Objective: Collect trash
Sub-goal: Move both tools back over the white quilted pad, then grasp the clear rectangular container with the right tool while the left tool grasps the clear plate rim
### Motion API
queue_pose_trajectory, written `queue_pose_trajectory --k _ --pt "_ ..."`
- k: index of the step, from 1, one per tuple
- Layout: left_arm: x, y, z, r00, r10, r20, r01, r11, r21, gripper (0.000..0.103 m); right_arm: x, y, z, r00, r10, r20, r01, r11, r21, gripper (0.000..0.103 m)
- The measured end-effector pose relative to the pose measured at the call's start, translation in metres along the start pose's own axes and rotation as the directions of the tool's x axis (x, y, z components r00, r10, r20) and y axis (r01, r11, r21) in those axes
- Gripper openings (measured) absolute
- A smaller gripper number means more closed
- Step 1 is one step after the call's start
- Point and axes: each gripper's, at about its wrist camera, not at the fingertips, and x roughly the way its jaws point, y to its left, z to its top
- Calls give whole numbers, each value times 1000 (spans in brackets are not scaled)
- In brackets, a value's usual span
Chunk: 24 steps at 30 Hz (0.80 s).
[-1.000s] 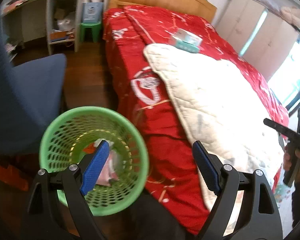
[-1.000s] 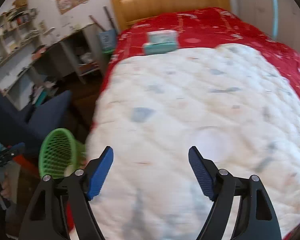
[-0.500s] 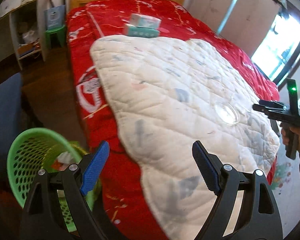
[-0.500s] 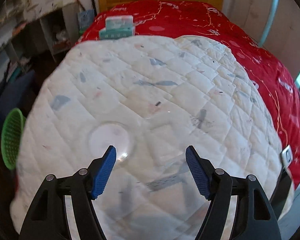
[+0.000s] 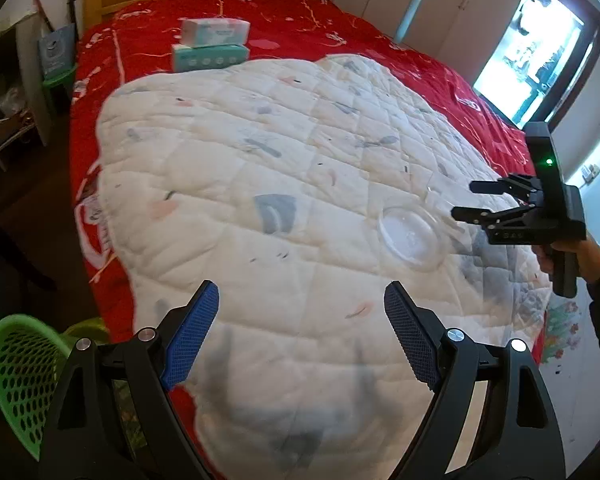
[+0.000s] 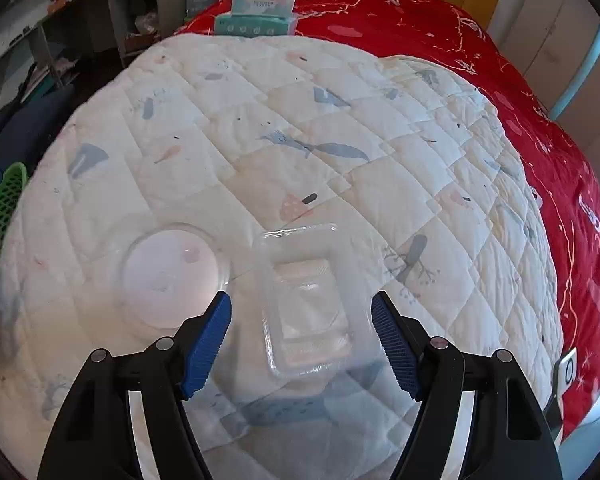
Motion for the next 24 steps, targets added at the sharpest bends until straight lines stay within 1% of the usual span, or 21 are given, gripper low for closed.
queue_pose_trajectory --k 2,4,5,8,9,10,11,15,16,18,19,21,23,24 --pt "9 -5 6 1000 -19 -16 19 1000 1 82 5 -2 2 1000 -2 -7 2 1000 -5 63" --pt "19 -12 11 999 -29 -28 29 999 14 82 10 -3 3 1000 -11 -16 11 1000 -11 60" --pt "24 -16 13 999 -36 -32 37 999 24 82 11 -4 2 1000 -14 -16 14 1000 -14 56" --pt "37 -26 18 997 -64 -50 66 997 39 77 11 -8 1 1000 -6 -5 6 1000 5 56" --pt "44 -30 21 995 -78 -62 80 996 40 74 9 -8 0 1000 -6 1 6 1000 9 54" --pt "49 -33 22 994 -87 -70 90 995 42 70 8 -9 -1 1000 -4 6 4 1000 16 34" --pt "53 -36 23 992 -98 -79 102 994 43 69 6 -12 -2 1000 0 3 0 999 42 28" --pt "76 -52 31 985 -131 -114 138 989 56 62 -1 -16 -10 1000 12 18 -13 996 87 27" --pt "79 -54 31 984 -134 -120 142 988 58 62 -2 -18 -12 1000 20 20 -21 995 96 27" --pt "90 -62 35 980 -142 -137 151 987 61 61 -4 -21 -15 999 33 29 -36 992 120 29" --pt "93 -64 36 979 -144 -143 155 986 67 58 -6 -23 -16 999 37 35 -41 991 125 31" --pt "102 -69 39 977 -145 -157 158 985 71 55 -9 -26 -16 998 40 46 -46 991 129 38" --pt "112 -72 41 974 -142 -178 155 986 66 53 -11 -28 -16 997 40 61 -47 991 123 53" --pt "116 -72 42 972 -142 -186 156 986 62 52 -12 -29 -15 997 36 69 -44 992 122 56"
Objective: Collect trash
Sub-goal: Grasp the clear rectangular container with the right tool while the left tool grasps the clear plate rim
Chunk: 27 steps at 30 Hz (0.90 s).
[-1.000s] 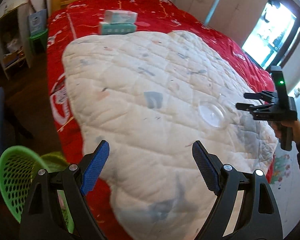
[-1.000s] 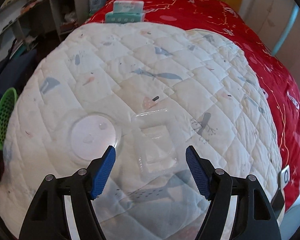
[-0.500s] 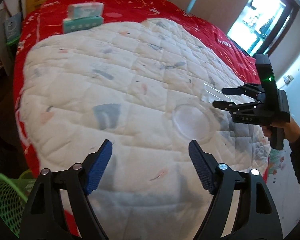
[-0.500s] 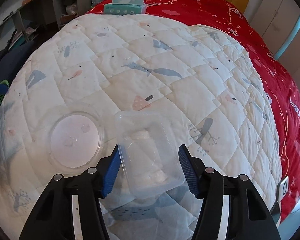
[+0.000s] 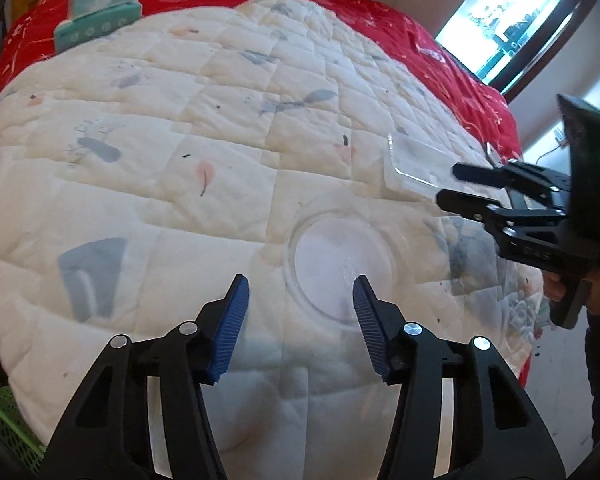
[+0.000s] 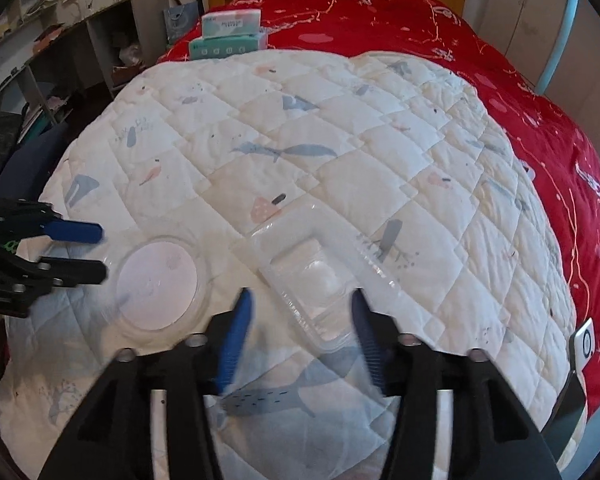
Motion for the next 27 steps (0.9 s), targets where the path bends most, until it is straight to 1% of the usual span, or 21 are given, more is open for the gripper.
queue_pose_trajectory --k 2,4,8,11,15,16,17,18,21,23,26,27 --pt "6 0 3 1000 -4 -13 4 1000 -2 48 1 -3 2 1000 7 3 -7 1000 -5 65" --pt "12 -2 7 1000 1 -24 0 1000 8 45 3 -5 4 1000 1 4 -1 1000 -13 67" --pt "23 -6 11 999 11 -48 -9 999 37 42 5 -8 6 1000 3 -1 -3 999 -33 71" --pt "30 -10 14 998 40 -52 -37 997 62 34 5 -12 6 1000 12 7 -11 999 -34 71" --pt "27 -12 16 997 70 -31 -67 994 89 16 6 -14 7 1000 10 4 -9 999 -42 72" --pt "24 -11 16 997 69 -26 -67 994 81 12 7 -14 8 1000 11 4 -11 999 -45 75" --pt "22 -9 17 998 64 -23 -62 995 74 10 8 -13 10 1000 14 5 -13 998 -54 77" --pt "19 -8 17 998 60 -19 -59 996 69 7 10 -12 11 1000 9 6 -9 998 -63 78" --pt "8 -3 14 998 65 -4 -65 996 65 5 17 -8 18 1000 7 -2 -7 996 -91 80" --pt "1 1 11 998 60 5 -60 997 54 5 24 -5 23 1000 -1 -10 0 993 -120 83" --pt "-8 7 8 999 51 14 -52 998 45 5 40 -3 28 999 -11 -43 4 989 -149 83" --pt "-10 8 7 999 45 16 -46 998 41 5 45 -2 30 998 -7 -60 -3 988 -153 81"
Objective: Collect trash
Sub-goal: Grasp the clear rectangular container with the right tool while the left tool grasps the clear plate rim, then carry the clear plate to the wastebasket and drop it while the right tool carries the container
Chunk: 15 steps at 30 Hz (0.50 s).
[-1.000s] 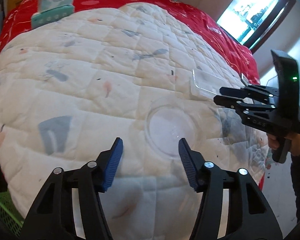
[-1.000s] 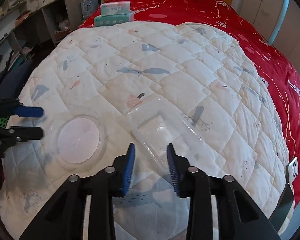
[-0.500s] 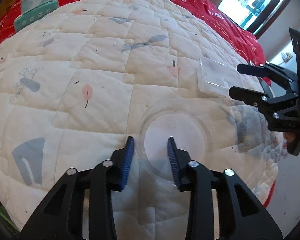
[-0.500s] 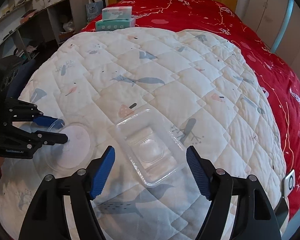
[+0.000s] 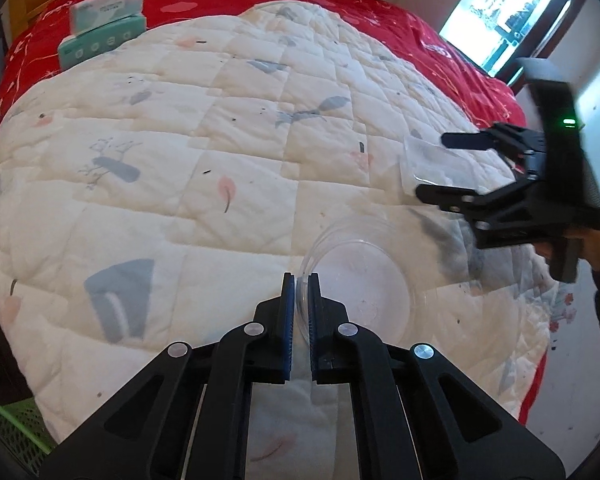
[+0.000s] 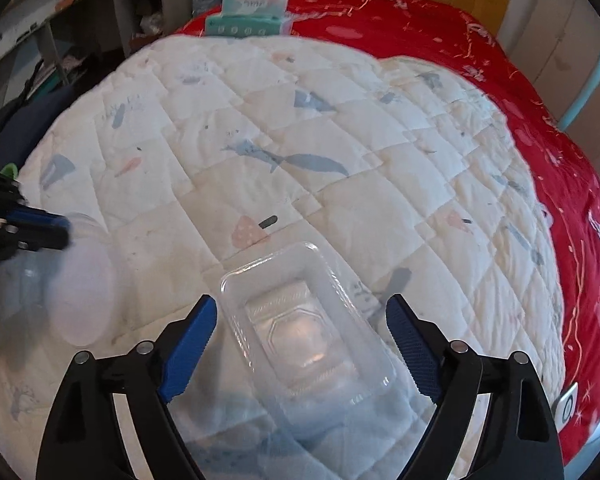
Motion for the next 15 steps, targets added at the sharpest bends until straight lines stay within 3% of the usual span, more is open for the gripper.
queue_pose_trajectory --k 2,5,15 --pt "-5 5 -3 1000 -8 6 8 1000 -11 5 5 2 2 1000 -1 -17 1 1000 -6 67" --pt "-13 12 -8 1000 -20 19 21 999 -33 5 4 6 1 1000 0 -19 0 1000 -4 62" --pt "-73 36 -44 994 -29 103 40 994 -101 5 -43 58 -8 998 28 54 -31 997 64 58"
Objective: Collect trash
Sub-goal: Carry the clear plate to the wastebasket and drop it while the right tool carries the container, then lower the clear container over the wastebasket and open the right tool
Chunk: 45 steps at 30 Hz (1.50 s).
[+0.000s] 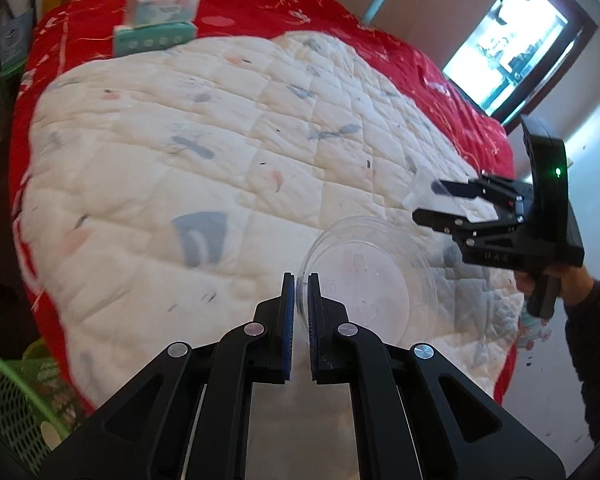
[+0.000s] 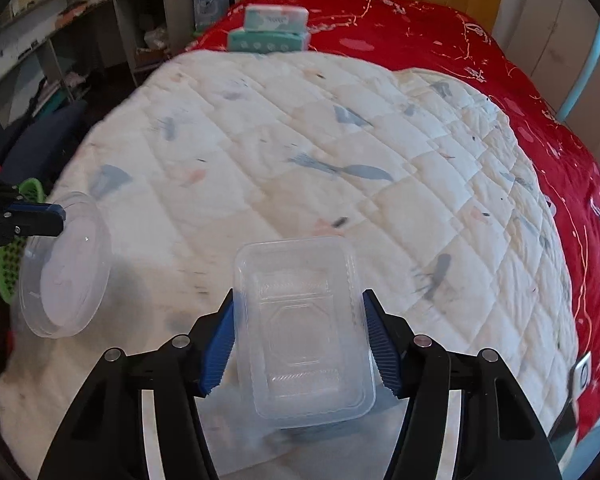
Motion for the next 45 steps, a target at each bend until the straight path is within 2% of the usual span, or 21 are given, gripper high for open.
queue_pose_trajectory --k 5,11,17,20,23,24,30,35,36,45 --pt "-40 23 -23 999 29 37 -27 999 -38 5 -23 46 0 998 44 54 -45 999 26 58" --pt "-97 68 -57 990 101 95 -90 990 -113 5 -44 111 3 987 108 117 -114 993 40 58" --pt "-146 124 -100 974 191 119 -163 964 -211 5 -44 180 7 973 191 128 -196 980 35 58" --pt "-164 152 -124 957 269 110 -236 939 -249 5 -44 208 9 968 216 127 -221 975 27 58" --pt "-174 174 -142 946 311 96 -272 918 -289 5 -42 234 11 961 246 124 -251 968 26 58" --pt "-177 184 -150 936 342 81 -303 903 -305 5 -43 243 12 959 255 122 -259 966 21 58" --pt "-192 227 -183 909 416 41 -370 847 -382 5 -44 286 16 948 298 113 -299 954 -9 58" --pt "-197 247 -199 906 424 14 -376 818 -435 10 -41 313 23 934 341 111 -341 940 -17 58" --pt "-197 252 -203 911 412 10 -365 816 -448 12 -40 319 24 930 350 111 -350 937 -19 58" --pt "-209 264 -228 911 413 14 -349 788 -507 35 -28 359 35 903 419 93 -418 908 -31 58"
